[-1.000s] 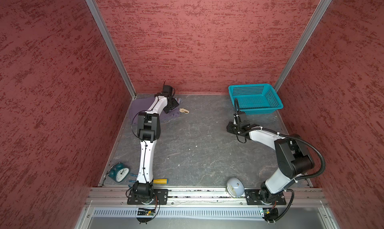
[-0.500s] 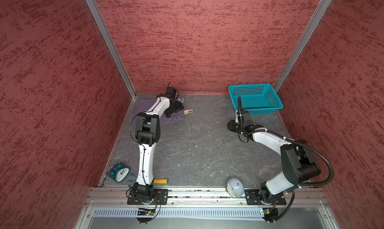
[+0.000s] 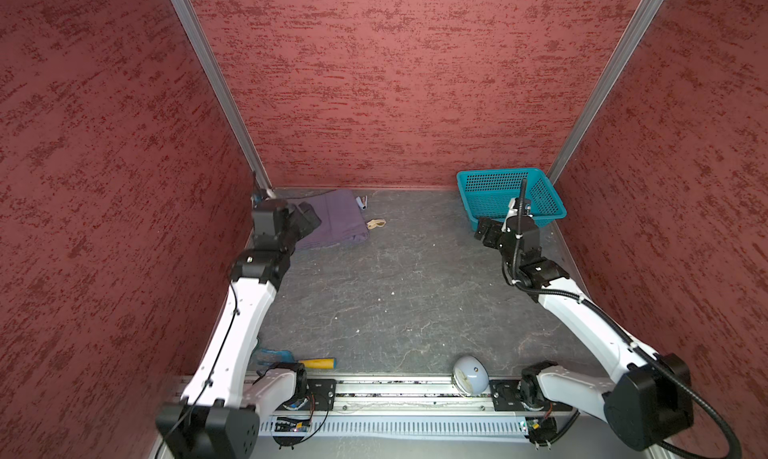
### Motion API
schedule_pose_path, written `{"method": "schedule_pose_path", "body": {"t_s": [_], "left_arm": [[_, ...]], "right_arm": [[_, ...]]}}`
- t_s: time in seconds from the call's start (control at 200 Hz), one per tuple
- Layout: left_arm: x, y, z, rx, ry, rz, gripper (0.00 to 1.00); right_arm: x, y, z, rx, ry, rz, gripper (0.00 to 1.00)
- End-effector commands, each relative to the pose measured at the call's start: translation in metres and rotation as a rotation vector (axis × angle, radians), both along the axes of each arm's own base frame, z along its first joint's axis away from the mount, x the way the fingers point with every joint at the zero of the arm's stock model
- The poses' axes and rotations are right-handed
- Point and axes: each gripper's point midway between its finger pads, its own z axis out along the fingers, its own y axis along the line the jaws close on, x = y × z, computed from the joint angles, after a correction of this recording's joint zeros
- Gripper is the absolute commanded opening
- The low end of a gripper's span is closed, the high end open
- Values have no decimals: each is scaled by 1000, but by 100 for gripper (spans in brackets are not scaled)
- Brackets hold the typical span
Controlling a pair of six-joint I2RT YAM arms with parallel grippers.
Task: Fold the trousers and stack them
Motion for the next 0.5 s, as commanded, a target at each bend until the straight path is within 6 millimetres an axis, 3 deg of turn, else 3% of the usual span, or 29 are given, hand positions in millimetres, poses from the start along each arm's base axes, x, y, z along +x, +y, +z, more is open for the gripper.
{"method": "schedule_pose_path", "body": {"t_s": [0.0, 0.115, 0.195, 0.291, 0.356, 0.496], "left_arm": [[-22, 36, -3, 89, -137, 166, 99], [-38, 51, -11, 124, -346, 256, 99], [-39, 46, -37, 196, -416, 211, 100], [-35, 39, -74, 282, -269, 135, 99], [-30, 42, -100, 327, -146, 125, 99], [-20, 48, -146, 311, -62, 161, 99]], "right_arm": [[-4, -34, 11, -163, -74, -133, 99], [-17, -63, 2, -195, -124, -293, 99], [-23, -69, -10, -190, -155, -280, 99], [-29, -60, -20, -207, -236, -166, 99], [-37, -65, -30, -251, -270, -165, 99], [-42, -78, -75, -247, -144, -184, 99]]}}
